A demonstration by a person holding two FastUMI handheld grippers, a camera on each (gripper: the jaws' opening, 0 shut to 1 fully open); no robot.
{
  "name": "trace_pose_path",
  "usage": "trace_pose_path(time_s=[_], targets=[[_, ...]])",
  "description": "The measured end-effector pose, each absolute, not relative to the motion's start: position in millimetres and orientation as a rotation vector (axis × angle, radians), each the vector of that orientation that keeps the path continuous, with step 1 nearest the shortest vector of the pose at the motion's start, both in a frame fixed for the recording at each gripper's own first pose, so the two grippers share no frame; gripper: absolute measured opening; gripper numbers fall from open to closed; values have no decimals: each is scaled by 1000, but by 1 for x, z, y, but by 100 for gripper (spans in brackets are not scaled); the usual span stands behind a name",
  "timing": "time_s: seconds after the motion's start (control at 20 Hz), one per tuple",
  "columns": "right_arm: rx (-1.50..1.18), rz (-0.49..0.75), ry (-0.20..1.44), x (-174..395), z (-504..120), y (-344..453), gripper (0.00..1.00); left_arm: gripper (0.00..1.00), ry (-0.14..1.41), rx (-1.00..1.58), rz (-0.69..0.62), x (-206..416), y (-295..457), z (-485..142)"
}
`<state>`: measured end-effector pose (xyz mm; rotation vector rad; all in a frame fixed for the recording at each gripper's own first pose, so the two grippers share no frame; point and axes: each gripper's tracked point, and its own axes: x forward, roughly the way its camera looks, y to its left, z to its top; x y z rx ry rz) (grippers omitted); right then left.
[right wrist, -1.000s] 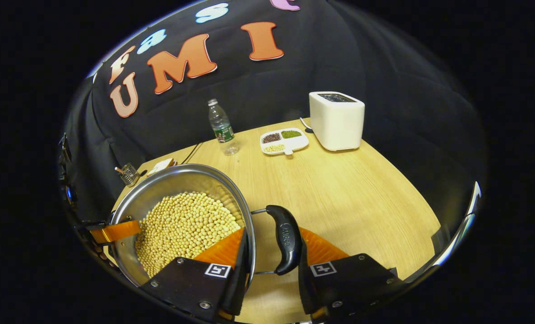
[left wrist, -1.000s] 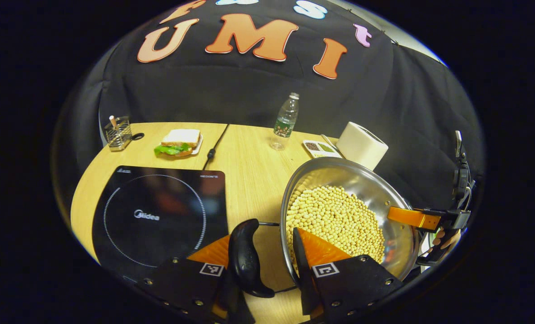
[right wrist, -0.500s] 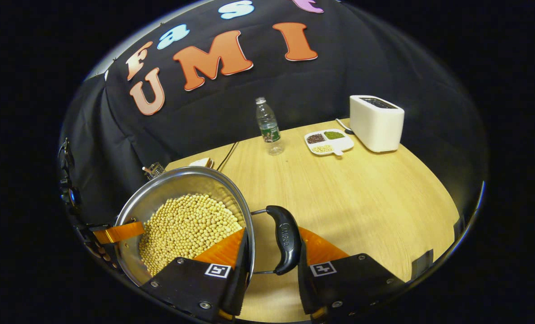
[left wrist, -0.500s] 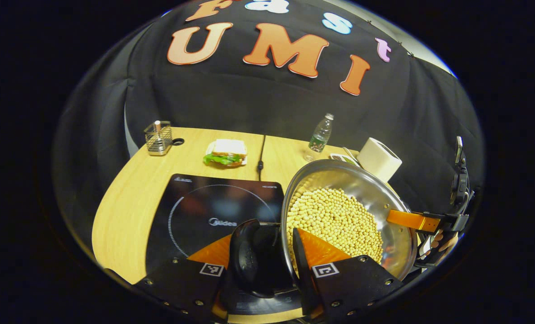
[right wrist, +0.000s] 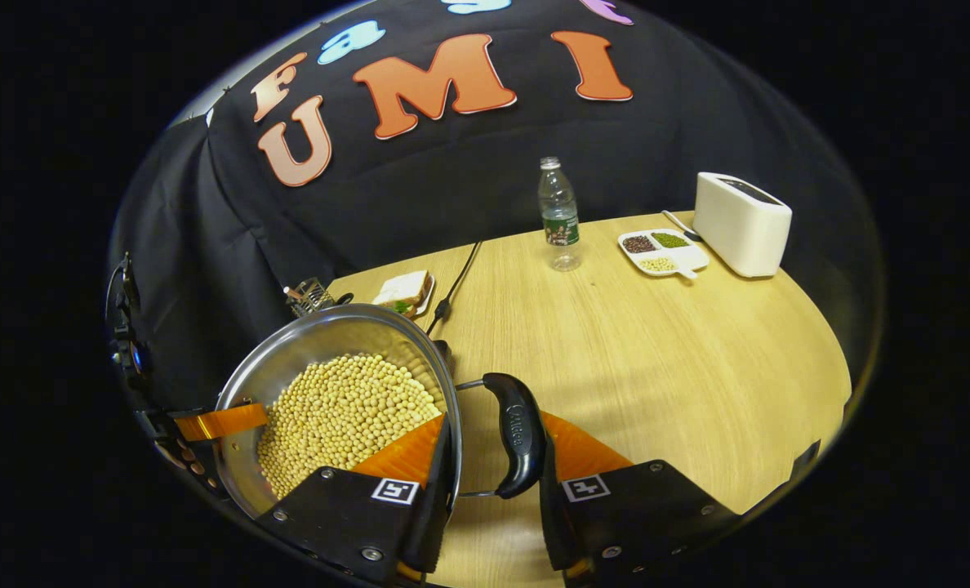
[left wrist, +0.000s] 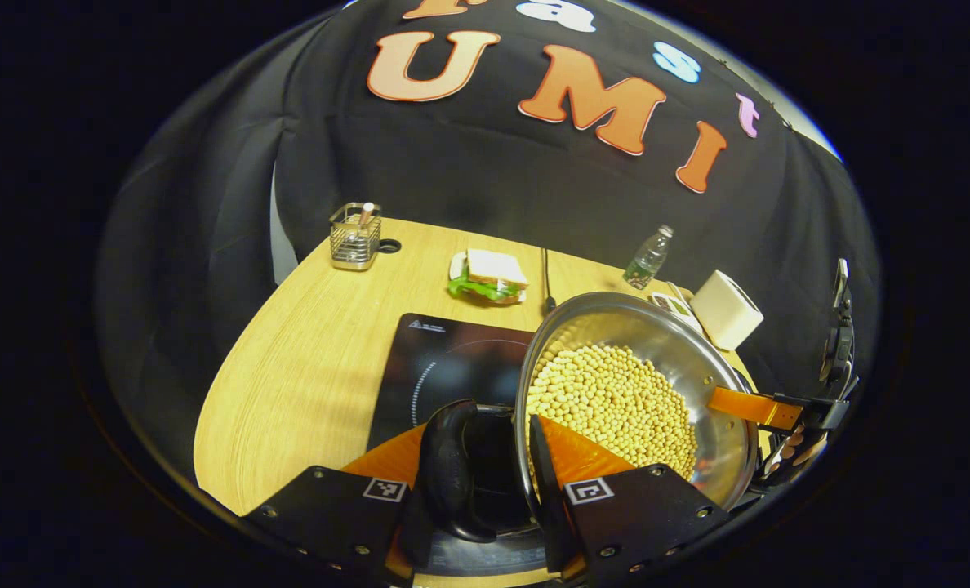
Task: First push the handle of the pot to place it horizontally, then grasp the pot with both hands and set it on the induction cooktop.
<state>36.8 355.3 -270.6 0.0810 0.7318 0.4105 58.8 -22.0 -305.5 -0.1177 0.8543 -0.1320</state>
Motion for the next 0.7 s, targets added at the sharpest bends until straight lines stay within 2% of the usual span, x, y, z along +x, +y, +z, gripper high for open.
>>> trace_pose_path(time_s=[0.5,0.7], targets=[[70,412,771,48,-295,408,49,55,882,-146,-87,108,15,-359],[45,421,749,50,-297,412,51,54,892,-157,-78,103,30,-363]])
